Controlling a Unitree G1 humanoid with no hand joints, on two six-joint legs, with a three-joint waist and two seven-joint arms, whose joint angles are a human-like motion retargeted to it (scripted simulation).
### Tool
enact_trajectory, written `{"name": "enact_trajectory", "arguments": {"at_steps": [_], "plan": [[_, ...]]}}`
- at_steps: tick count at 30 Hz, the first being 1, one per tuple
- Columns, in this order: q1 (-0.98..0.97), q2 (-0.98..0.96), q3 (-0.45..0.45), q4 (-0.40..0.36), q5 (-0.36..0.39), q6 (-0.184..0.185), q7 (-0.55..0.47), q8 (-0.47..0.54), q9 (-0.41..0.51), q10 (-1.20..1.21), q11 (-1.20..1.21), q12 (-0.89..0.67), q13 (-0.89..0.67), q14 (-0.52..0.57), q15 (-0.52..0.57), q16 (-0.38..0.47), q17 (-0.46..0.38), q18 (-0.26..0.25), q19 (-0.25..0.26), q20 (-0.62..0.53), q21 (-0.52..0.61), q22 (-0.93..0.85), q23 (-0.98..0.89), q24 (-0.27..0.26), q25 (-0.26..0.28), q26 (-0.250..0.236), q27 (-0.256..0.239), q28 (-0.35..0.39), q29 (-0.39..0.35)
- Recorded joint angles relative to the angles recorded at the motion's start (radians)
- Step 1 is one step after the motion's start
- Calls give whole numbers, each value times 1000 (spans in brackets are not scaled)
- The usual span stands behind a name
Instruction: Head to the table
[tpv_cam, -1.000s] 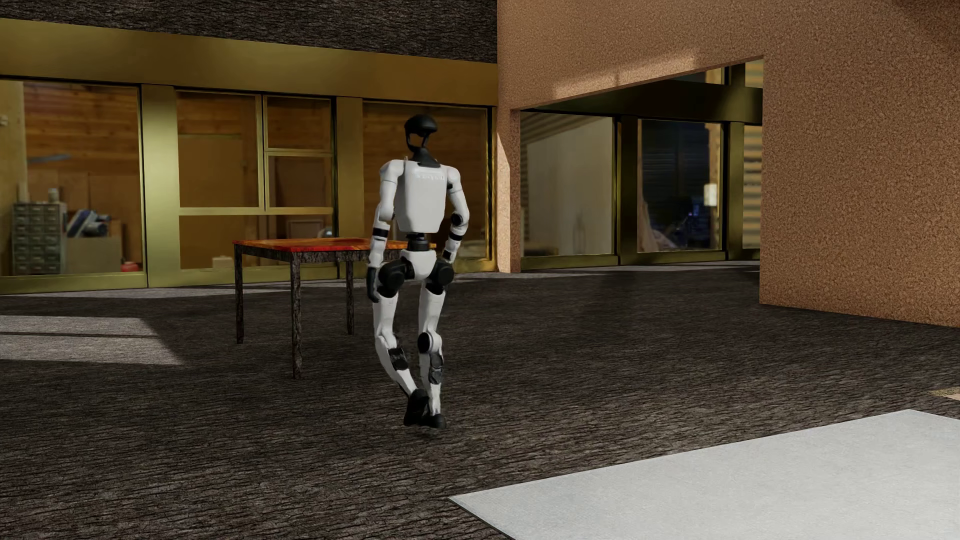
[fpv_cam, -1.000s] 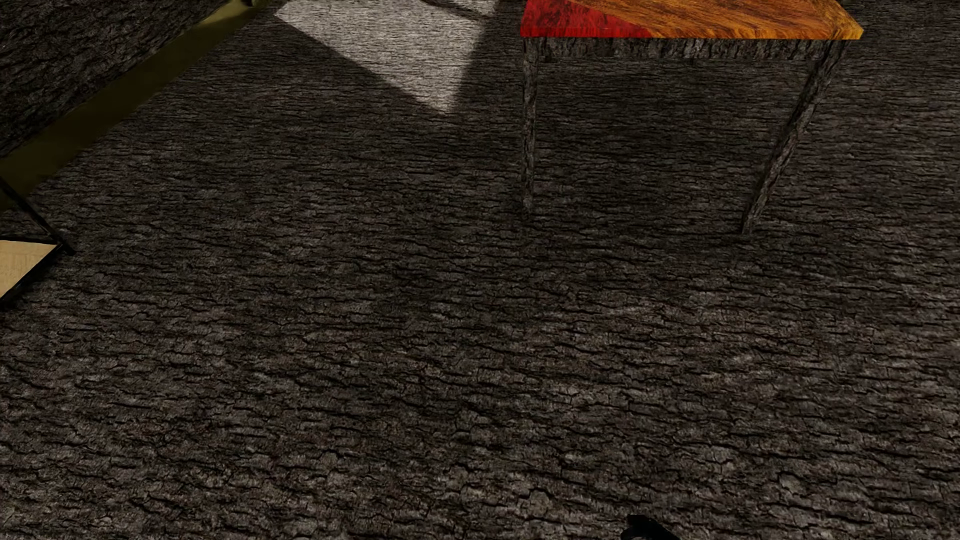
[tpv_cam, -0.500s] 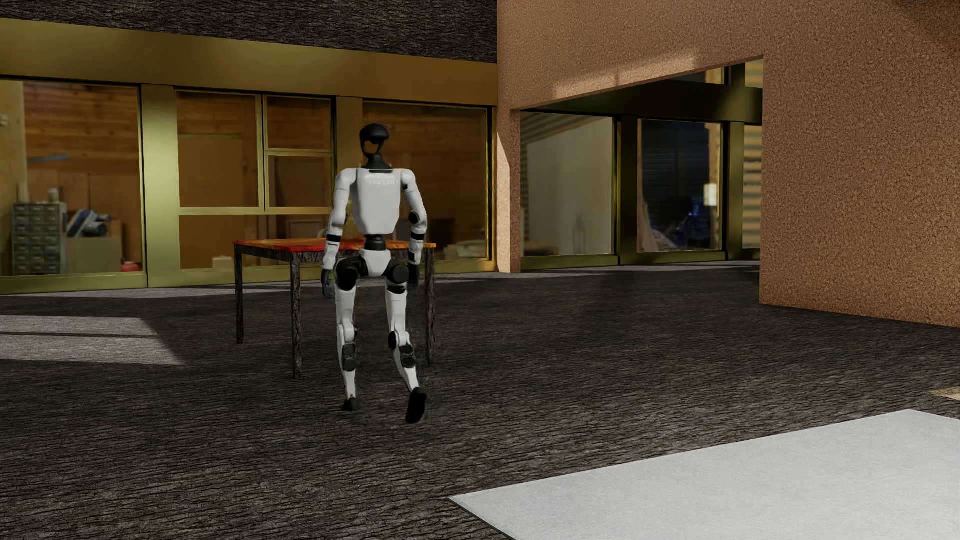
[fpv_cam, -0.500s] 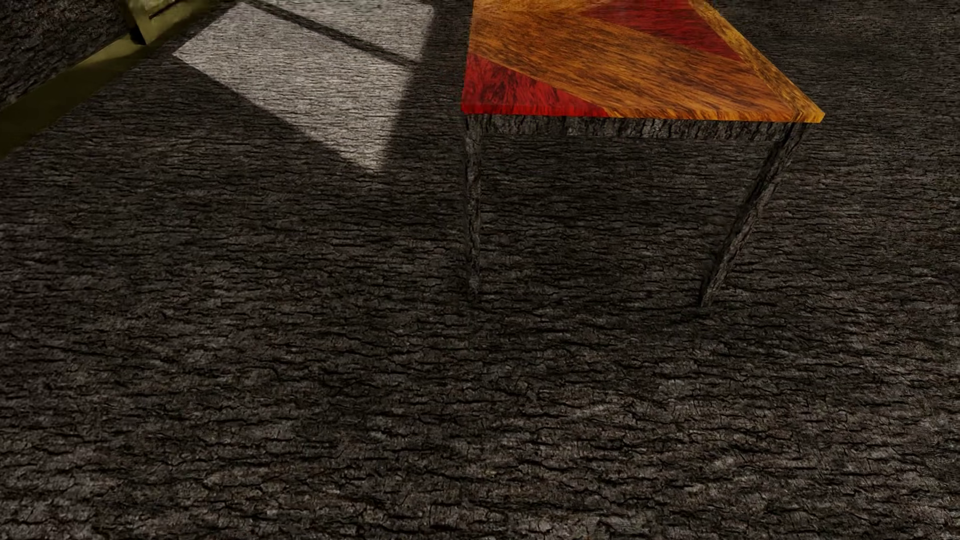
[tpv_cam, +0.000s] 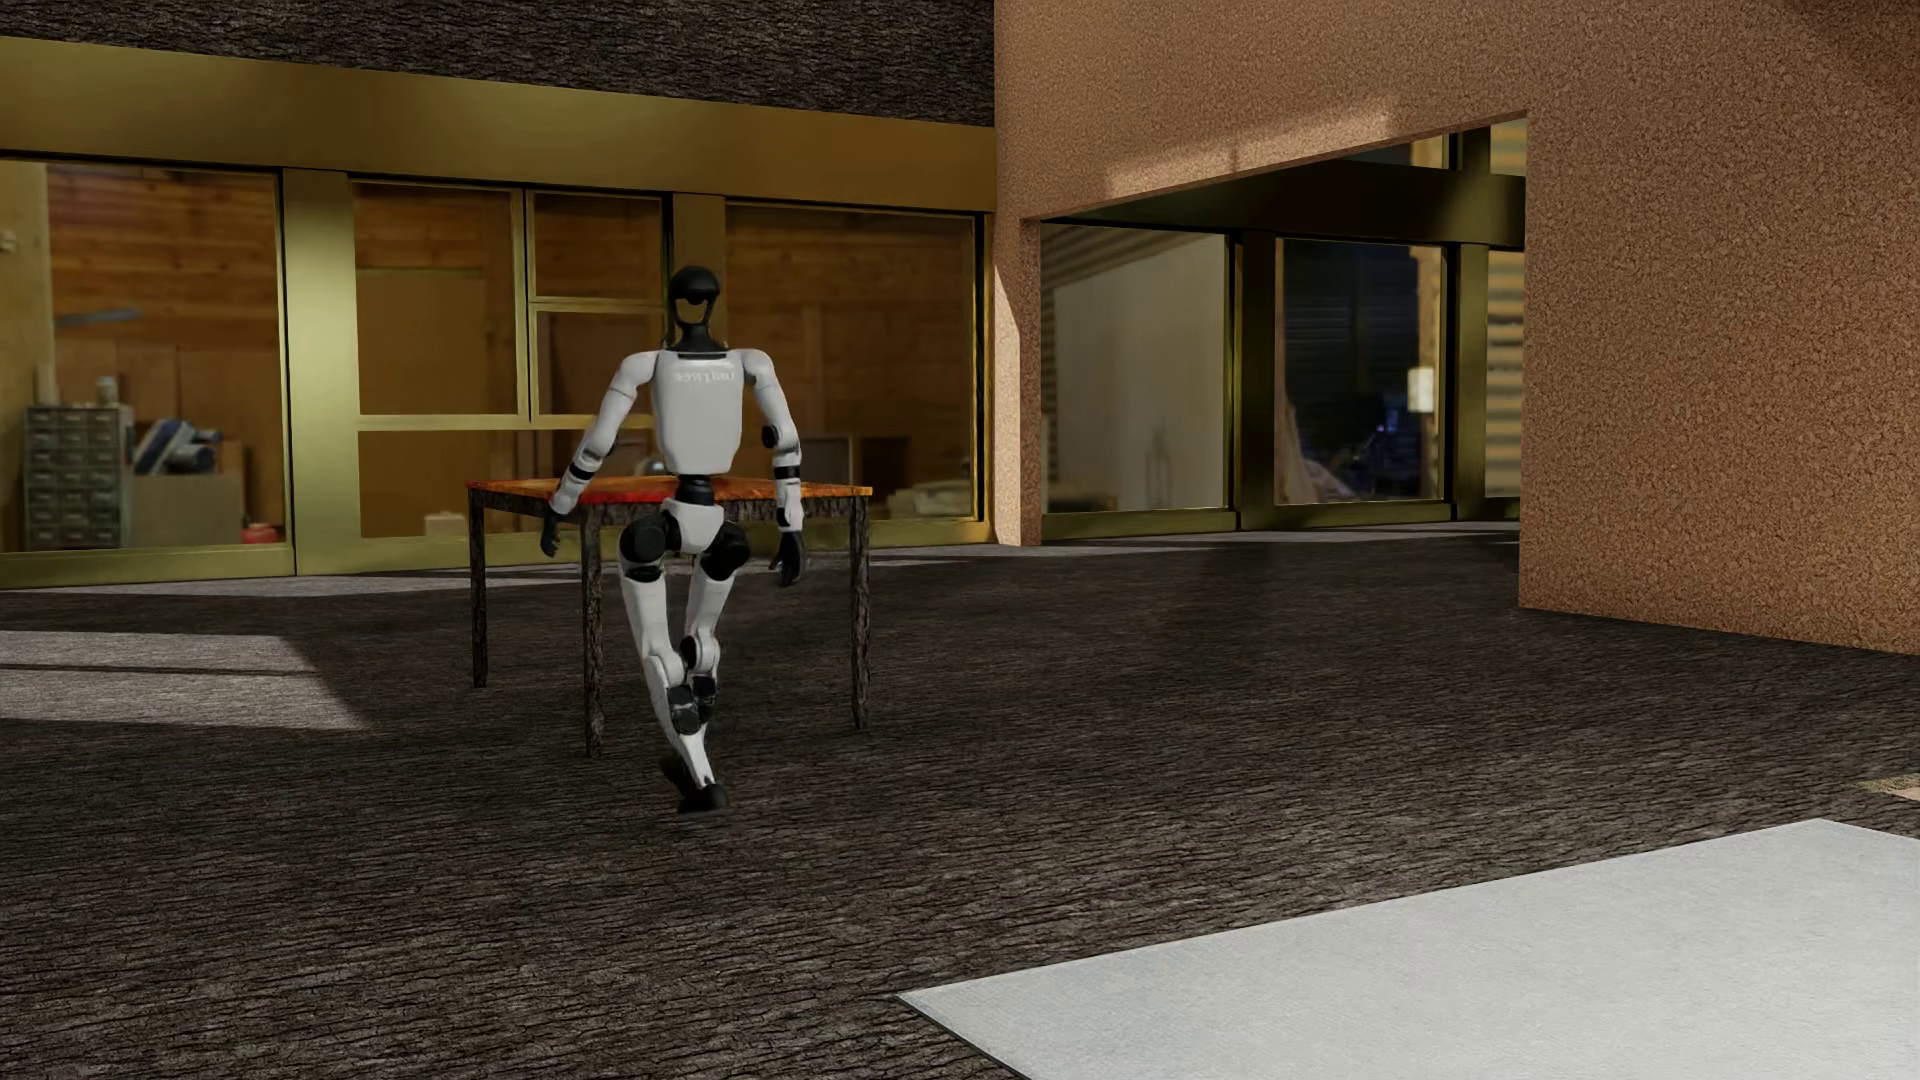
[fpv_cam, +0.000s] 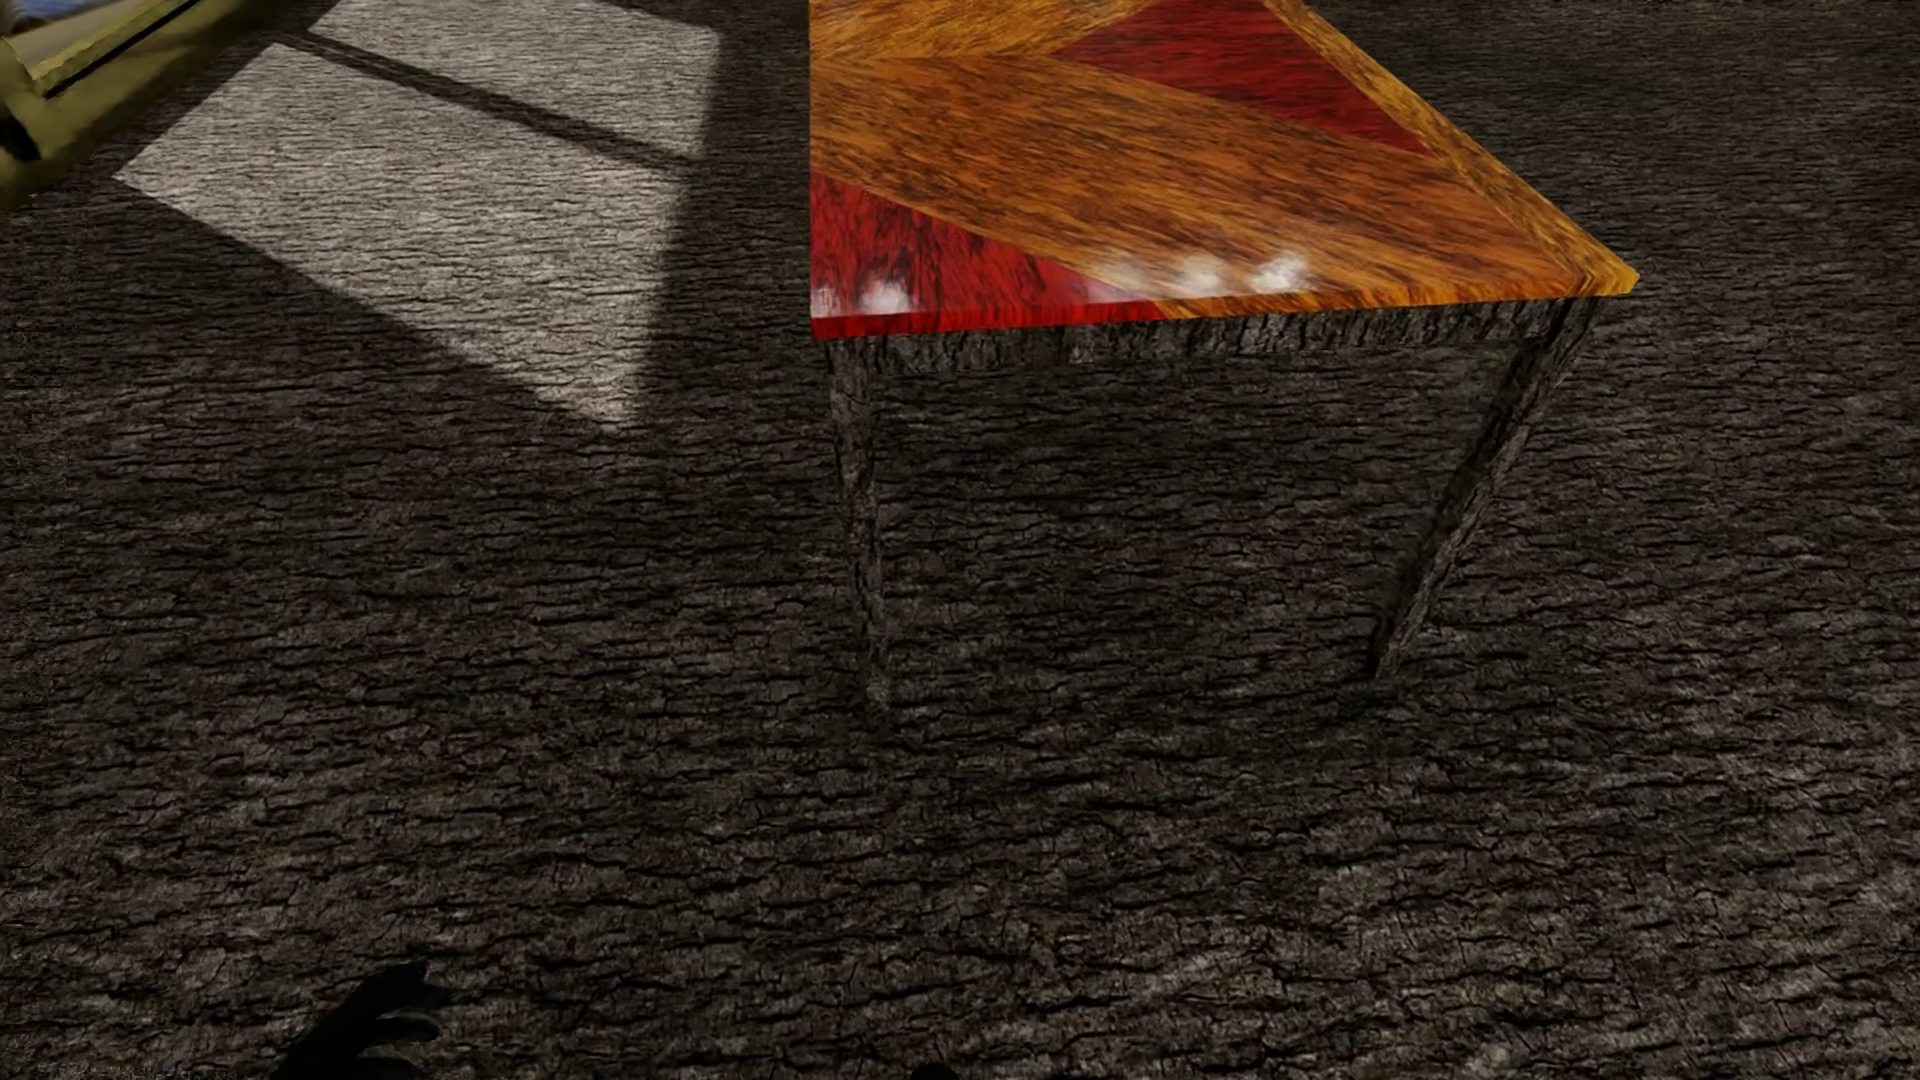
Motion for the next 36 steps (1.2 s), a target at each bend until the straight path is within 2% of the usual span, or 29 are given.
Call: {"name": "enact_trajectory", "arguments": {"at_steps": [2,3,4,5,7,8,9,11,13,15,17,19,21,25,26,30,32,36], "plan": [[33,5,12,17,4,23,0,0,3,16,-10,25,-58,12,45,-49,10,0,0,-15,62,46,28,0,0,0,0,0,0],[36,-6,24,33,23,44,0,0,-4,26,-3,49,-95,57,151,-73,9,0,0,-38,83,80,46,0,0,0,0,0,0],[29,-19,48,54,57,74,0,0,-12,46,23,81,-134,133,252,-96,3,0,0,-72,92,123,63,0,0,0,0,0,0],[13,-23,82,76,95,106,0,0,-18,90,55,119,-176,235,301,-117,-8,0,0,-112,87,172,73,0,0,0,0,0,0],[-62,18,156,118,132,148,0,0,-26,274,79,205,-257,469,274,-147,-43,0,0,-207,46,271,45,0,0,0,0,0,0],[-123,51,188,139,136,161,0,0,-27,392,73,245,-295,520,235,-155,-65,0,0,-253,5,307,5,0,0,0,0,0,0],[-191,84,217,155,142,175,0,0,-27,501,68,282,-330,494,197,-162,-88,0,0,-286,-50,331,-44,0,0,0,0,0,0],[-317,145,268,160,154,190,0,0,-20,649,61,340,-399,329,147,-175,-131,0,0,-318,-172,355,-139,0,0,0,0,0,0],[-408,207,310,150,154,195,0,0,-3,675,55,371,-464,194,108,-182,-161,0,0,-320,-283,353,-210,0,0,0,0,0,0],[-456,260,343,142,150,191,0,0,14,562,49,377,-511,152,74,-183,-175,0,0,-300,-371,332,-276,0,0,0,0,0,0],[-455,289,365,133,145,178,0,0,18,351,48,362,-542,159,47,-183,-174,0,0,-284,-394,308,-326,0,0,0,0,0,0],[-427,305,362,125,141,165,0,0,10,150,49,327,-555,230,21,-182,-158,0,0,-278,-373,287,-359,0,0,0,0,0,0],[-393,318,347,121,138,155,0,0,8,69,49,270,-552,320,9,-179,-130,0,0,-287,-334,267,-364,0,0,0,0,0,0],[-323,349,296,118,121,136,0,0,-1,6,35,144,-498,311,-17,-158,-66,0,0,-243,-192,171,-213,0,0,0,0,0,0],[-305,358,279,133,129,142,0,0,-6,-10,28,96,-486,309,-23,-150,-57,0,0,-267,-130,189,-142,0,0,0,0,0,0],[-246,399,243,126,125,149,0,0,-9,-66,23,-8,-385,312,-53,-138,-37,0,0,-225,31,112,66,0,0,0,0,0,0],[-234,423,229,122,118,149,0,0,-13,-66,28,-28,-326,308,-61,-134,-34,0,0,-214,38,89,119,0,0,0,0,0,0],[-205,442,204,114,116,147,0,0,-27,-67,16,2,-247,283,-67,-134,-38,0,0,-217,-30,112,137,0,0,0,0,0,0]]}}
